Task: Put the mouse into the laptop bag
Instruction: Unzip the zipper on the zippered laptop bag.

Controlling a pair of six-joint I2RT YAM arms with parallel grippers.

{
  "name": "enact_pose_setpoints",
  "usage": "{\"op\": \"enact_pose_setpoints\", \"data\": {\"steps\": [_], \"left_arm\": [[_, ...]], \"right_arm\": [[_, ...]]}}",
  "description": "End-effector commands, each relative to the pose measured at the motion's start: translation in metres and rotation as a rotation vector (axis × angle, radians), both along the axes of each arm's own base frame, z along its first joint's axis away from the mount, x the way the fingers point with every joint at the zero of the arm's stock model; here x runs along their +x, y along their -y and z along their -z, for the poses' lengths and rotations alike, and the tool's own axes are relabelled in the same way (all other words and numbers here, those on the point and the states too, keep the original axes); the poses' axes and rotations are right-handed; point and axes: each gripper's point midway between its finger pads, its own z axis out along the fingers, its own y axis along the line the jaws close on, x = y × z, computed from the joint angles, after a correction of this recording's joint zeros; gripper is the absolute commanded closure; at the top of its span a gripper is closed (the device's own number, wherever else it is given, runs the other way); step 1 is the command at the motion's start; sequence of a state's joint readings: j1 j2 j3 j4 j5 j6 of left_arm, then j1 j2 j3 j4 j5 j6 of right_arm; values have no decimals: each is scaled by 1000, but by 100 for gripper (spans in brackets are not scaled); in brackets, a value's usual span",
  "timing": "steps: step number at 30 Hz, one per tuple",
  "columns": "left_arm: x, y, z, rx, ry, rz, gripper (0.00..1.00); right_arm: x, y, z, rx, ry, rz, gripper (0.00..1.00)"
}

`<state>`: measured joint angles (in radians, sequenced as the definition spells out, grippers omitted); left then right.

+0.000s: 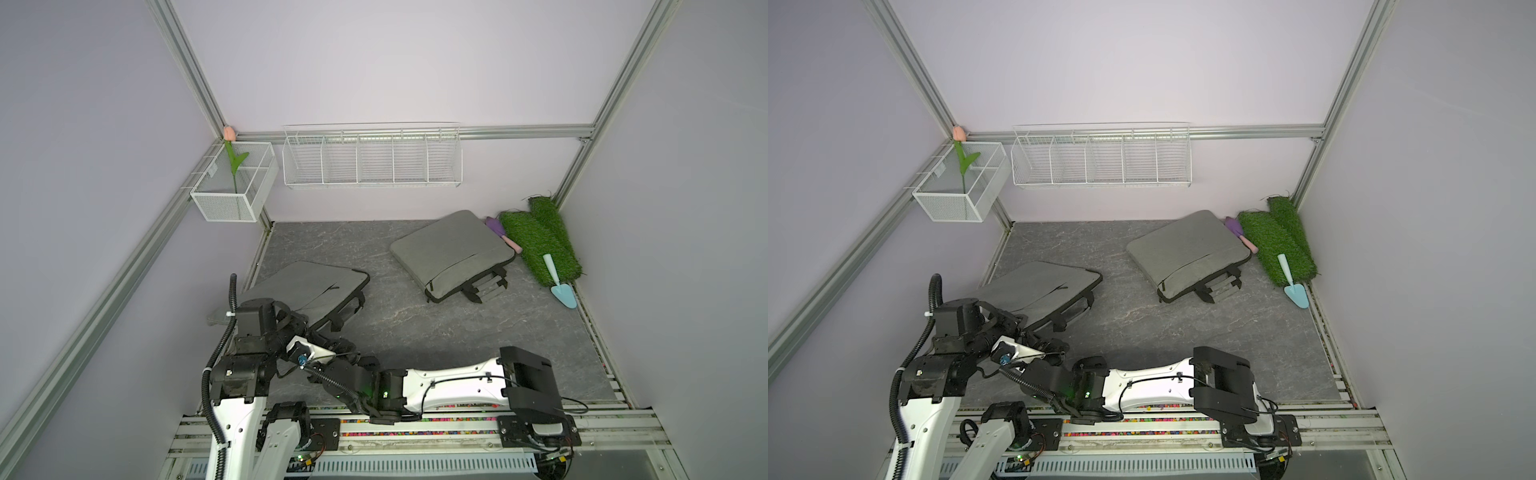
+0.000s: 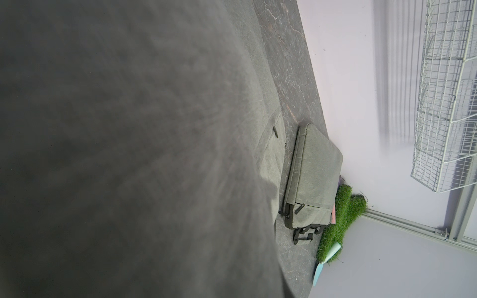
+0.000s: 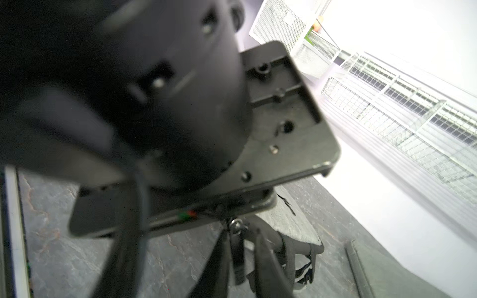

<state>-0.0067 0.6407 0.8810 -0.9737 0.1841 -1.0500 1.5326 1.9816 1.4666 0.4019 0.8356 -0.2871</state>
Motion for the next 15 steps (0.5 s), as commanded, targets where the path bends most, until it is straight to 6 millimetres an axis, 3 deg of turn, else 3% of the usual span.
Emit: {"op": "enact_pose_setpoints", "data": {"steps": [1, 11, 15], "left_arm": [[6, 0, -15, -4, 68, -4, 100], [9, -1, -7, -3, 65, -7, 100], [8, -2, -11, 21, 93, 5, 100]], "right_arm": [[3, -4, -2, -4, 24, 18, 94], [-14, 6, -7, 44, -83, -103, 94], [-9, 19, -2, 82, -260, -191, 94]]}}
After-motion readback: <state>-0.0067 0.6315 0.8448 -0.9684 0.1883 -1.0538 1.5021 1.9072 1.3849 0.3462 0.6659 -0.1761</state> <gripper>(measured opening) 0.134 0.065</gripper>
